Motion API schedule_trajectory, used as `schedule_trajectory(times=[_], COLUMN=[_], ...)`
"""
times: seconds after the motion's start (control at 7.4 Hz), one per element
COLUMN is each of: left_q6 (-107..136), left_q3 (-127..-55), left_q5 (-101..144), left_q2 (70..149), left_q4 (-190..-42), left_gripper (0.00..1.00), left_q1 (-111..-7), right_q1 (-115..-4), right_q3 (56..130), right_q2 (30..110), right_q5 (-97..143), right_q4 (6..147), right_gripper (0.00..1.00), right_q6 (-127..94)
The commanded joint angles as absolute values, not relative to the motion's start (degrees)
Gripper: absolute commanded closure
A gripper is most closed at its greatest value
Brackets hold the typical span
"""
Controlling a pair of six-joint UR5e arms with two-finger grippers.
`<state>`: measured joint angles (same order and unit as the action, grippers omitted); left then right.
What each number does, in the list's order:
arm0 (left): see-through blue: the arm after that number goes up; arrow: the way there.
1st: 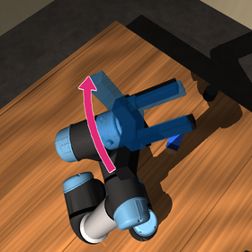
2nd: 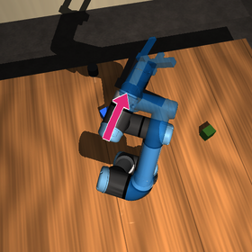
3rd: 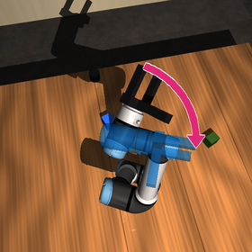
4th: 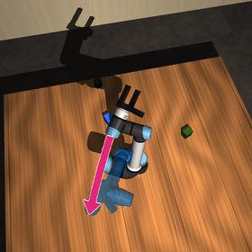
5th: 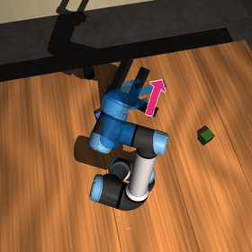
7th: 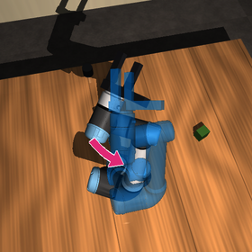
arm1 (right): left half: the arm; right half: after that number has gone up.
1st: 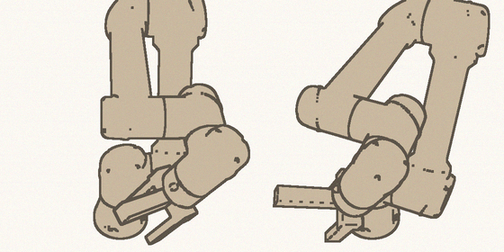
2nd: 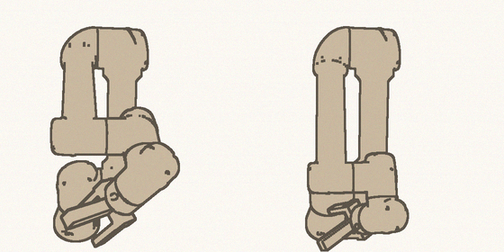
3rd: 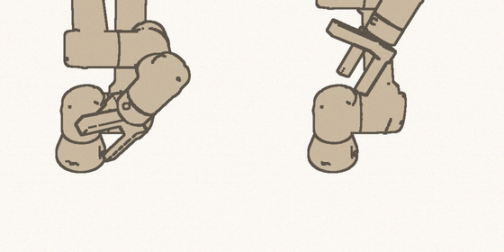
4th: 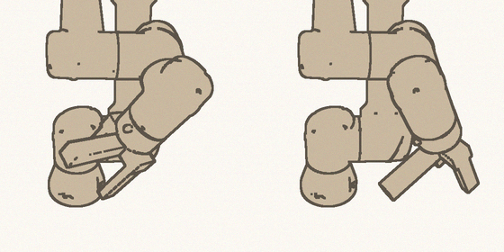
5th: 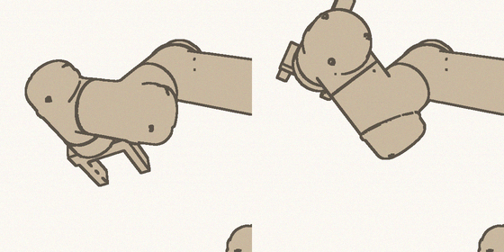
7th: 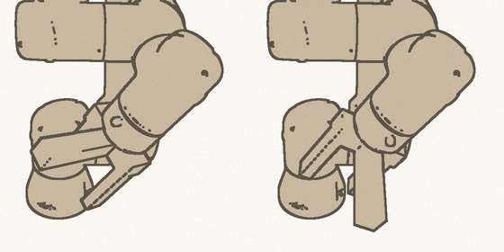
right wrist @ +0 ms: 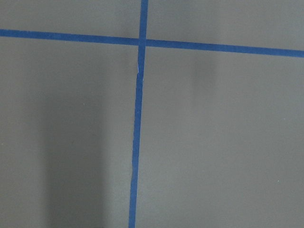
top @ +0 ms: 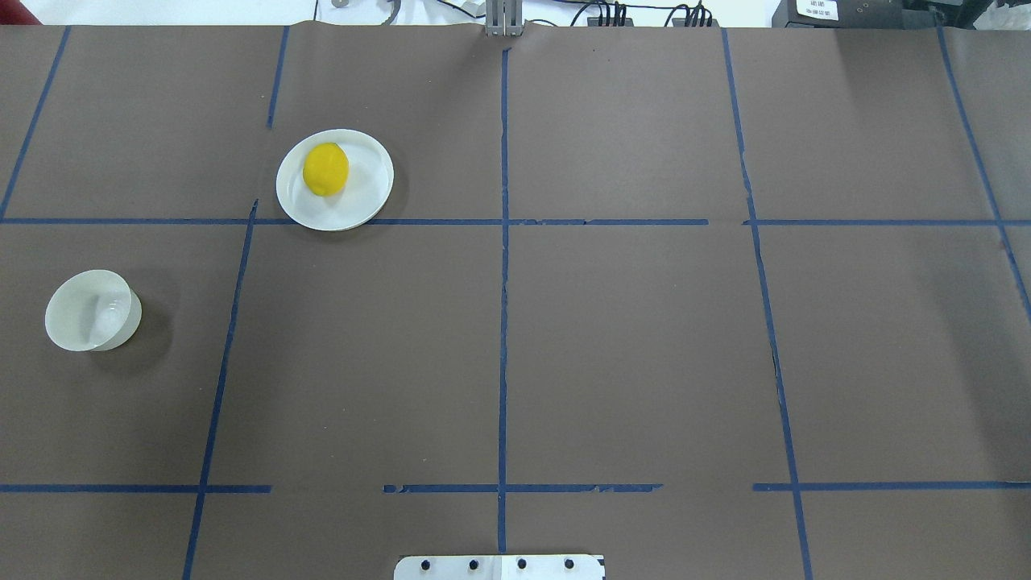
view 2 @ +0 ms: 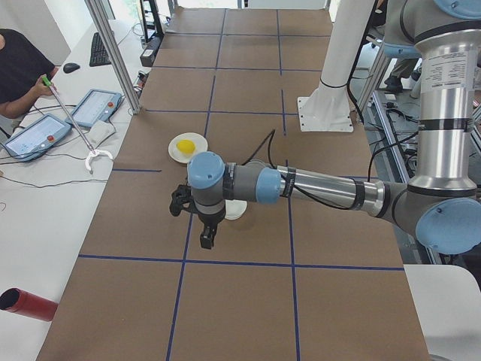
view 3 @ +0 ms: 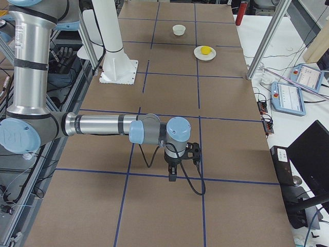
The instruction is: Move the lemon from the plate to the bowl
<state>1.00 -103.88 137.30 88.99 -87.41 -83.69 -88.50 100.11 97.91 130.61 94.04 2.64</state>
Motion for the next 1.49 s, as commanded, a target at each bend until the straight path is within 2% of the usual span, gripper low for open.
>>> schedule_trajectory(times=[0.0,0.14,0.54,0.68,0.81,1.35], left_q6=[19.5,25.6,34.1,36.9,40.2,45.0], left_q3=[-103.9,-101.6,-90.0,-81.6,-74.9,-66.0], left_q5=[138.7,138.4,134.9,132.4,132.1,125.1], left_q2=[99.2,104.8,120.3,125.7,128.0,134.0], left_q4=[-88.6,-88.2,-89.6,-93.7,-101.3,-107.6], left_gripper=[0.00,0.00,0.00,0.00,0.00,0.00], left_q1=[-72.4,-66.7,-60.2,-59.7,-58.8,-53.3], right_q1=[-88.5,-88.5,-88.5,-88.5,-88.5,-88.5], right_q3=[100.1,100.1,100.1,100.1,100.1,100.1], right_q2=[97.9,97.9,97.9,97.9,97.9,97.9], right_q5=[130.6,130.6,130.6,130.6,130.6,130.6], right_q4=[94.0,94.0,94.0,94.0,94.0,94.0], right_gripper=[0.00,0.00,0.00,0.00,0.00,0.00], right_q6=[2.6,2.6,2.6,2.6,2.6,2.6])
